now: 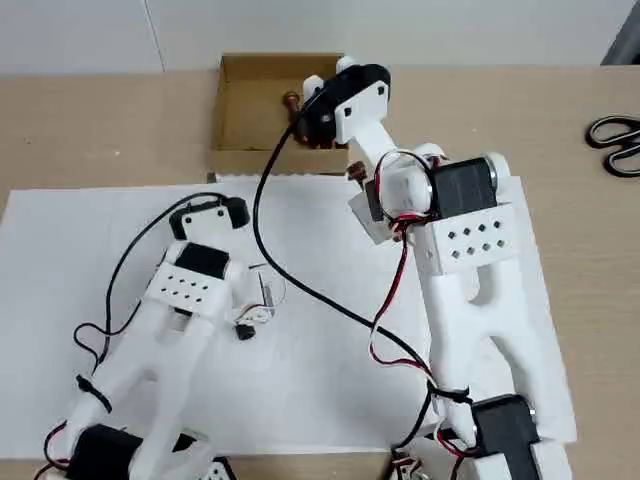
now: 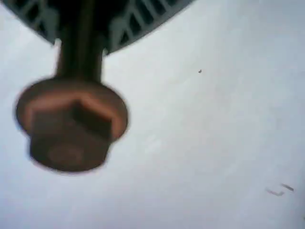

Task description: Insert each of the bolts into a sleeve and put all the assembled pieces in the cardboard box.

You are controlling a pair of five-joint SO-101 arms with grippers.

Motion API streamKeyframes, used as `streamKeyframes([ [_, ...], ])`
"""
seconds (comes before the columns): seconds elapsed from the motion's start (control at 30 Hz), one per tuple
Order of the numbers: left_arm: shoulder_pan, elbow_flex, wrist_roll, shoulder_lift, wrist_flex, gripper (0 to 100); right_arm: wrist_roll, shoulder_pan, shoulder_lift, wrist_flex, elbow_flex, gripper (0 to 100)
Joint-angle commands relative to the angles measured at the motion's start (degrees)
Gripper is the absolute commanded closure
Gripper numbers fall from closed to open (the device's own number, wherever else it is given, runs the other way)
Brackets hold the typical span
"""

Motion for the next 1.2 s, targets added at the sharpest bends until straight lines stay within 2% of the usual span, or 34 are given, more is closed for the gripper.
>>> streamKeyframes([
  [0.0, 0.4, 1.1, -0.1, -0.1, -2.4, 85, -0.5, 0.4, -2.5, 0.4, -0.2, 99.5],
  [0.17, 0.3, 1.9, -0.2, -0.1, -2.7, 85, -0.5, 0.4, -2.5, 0.4, -0.2, 99.5],
  [0.23, -1.8, 2.2, -0.2, -0.1, -2.7, 85, -0.5, 0.4, -2.5, 0.4, -0.2, 99.5],
  [0.43, -5.6, 8.3, -0.2, 2.5, -9.8, 85, -0.5, 0.4, -2.5, 0.4, -0.2, 99.5],
  [0.57, -5.7, 2.5, -0.1, 3.5, -4.6, 87, -0.5, 0.4, -2.5, 0.4, -0.2, 99.5],
  [0.7, -5.8, -1.4, -0.2, 3.2, -2.2, 99, -0.5, 0.4, -2.5, 0.4, -0.2, 99.5],
  [0.87, -6.1, -4.5, -0.4, 3.1, 0.2, 100, -0.5, 0.4, -2.5, 0.4, -0.2, 99.5],
  [0.93, -7.0, -8.3, -0.7, 2.9, 0.9, 100, -0.7, 0.3, -2.6, 0.0, -0.2, 99.5],
  [1.07, -11.6, -24.7, -4.6, -3.5, 4.1, 100, -1.2, -1.4, -2.6, -1.1, 0.0, 99.4],
  [1.17, -14.9, -35.6, -6.6, -13.5, 0.5, 100, -5.5, -2.9, -5.6, -8.1, 0.2, 99.4],
])
